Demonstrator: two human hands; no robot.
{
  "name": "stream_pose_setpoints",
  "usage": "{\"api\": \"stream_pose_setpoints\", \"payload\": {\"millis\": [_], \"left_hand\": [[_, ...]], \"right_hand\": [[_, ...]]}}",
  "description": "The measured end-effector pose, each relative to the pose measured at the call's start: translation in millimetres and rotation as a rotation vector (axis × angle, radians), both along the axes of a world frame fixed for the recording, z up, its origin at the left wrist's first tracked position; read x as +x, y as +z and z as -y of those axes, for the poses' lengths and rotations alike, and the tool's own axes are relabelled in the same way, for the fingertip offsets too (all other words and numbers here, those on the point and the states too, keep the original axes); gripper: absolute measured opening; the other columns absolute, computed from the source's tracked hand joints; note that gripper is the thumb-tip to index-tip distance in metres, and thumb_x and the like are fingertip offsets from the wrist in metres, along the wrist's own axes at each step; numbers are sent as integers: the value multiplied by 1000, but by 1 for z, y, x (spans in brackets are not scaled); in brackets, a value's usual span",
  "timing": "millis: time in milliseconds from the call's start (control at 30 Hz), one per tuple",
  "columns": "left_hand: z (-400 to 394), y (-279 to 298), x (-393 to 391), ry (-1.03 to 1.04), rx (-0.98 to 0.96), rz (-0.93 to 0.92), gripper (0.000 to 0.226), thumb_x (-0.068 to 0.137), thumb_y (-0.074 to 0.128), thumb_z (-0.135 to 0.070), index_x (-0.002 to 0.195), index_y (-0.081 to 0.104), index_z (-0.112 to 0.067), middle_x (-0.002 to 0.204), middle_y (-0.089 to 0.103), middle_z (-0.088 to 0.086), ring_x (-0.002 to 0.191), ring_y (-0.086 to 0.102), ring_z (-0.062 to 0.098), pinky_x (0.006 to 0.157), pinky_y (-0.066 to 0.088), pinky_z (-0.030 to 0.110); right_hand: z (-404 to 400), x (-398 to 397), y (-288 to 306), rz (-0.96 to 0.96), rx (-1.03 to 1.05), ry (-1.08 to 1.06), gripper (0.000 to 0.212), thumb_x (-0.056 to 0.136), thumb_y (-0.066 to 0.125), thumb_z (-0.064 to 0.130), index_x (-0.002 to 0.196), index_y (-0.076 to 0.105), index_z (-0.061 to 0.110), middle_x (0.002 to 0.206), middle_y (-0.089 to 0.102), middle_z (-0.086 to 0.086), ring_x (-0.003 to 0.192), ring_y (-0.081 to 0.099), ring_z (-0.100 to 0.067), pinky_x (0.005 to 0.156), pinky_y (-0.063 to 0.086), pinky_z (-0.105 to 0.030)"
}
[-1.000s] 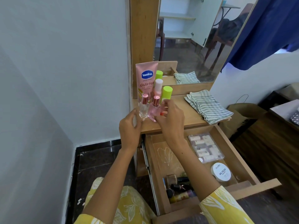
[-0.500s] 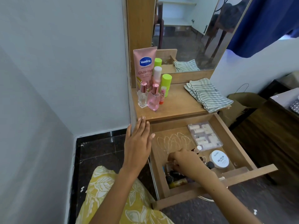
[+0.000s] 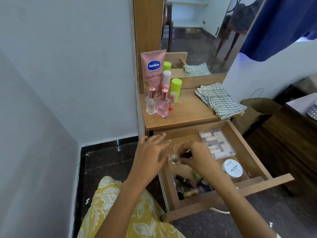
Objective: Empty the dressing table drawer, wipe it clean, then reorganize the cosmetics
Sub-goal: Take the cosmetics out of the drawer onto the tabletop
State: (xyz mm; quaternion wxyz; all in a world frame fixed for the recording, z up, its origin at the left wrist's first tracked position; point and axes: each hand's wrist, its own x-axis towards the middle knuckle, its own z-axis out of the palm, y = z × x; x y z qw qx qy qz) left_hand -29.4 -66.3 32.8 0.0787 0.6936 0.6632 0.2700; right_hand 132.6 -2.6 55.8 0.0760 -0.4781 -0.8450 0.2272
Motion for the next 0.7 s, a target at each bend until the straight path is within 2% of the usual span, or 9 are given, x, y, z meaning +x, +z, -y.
{"api": "stream_pose_setpoints", "payload": {"millis": [67,200,300,433,500,600,700], "left_hand": [[3,2,0,-35,49,44,46,79,71,-22,123,59,-32,129,57,-12,119,48,9,97,20,25],[-2,10,-3,91,142,204,47,71,77,-38,116,65,-26,108,66,-13,102,54,7,86,25,26],[-10,13,-7,162,245,357,35,73,75,-38,106,68,-27,100,65,-19,95,56,2,87,33,31],[-25,15,-17,301,340,379,27,73,76,-37,96,69,-26,90,62,-23,85,57,4,80,32,30],[-36,17,-24,370,365,378,27,73,76,-37,97,69,-25,89,62,-21,85,54,4,78,27,28],[-53,17,-35,425,330,363,29,74,75,-37,98,70,-22,90,69,-9,87,57,11,79,25,28],[-64,12,-41,429,284,337,31,73,76,-37,100,71,-21,92,71,-2,89,59,17,80,27,29]], "right_hand": [[-4,-5,18,-231,4,-68,22,67,84,13,76,65,20,72,66,12,65,58,6,63,43,-4],[-9,-24,39,-464,72,-94,35,58,88,12,79,60,21,66,61,14,60,58,2,59,46,-7],[-12,-39,43,-574,67,-71,32,60,86,10,79,63,21,68,62,15,62,60,2,61,48,-9],[-17,-48,39,-727,-3,-136,29,70,81,7,95,67,12,86,70,6,73,65,2,70,51,-10],[-19,-46,35,-735,31,-191,30,73,79,10,100,67,12,91,70,7,76,65,2,71,50,-9],[-18,-33,23,-602,96,-194,21,77,76,17,96,67,18,90,68,12,82,63,3,72,48,-7],[-15,-18,8,-543,68,-171,14,79,75,17,91,67,21,85,68,14,82,63,3,68,46,-4]]}}
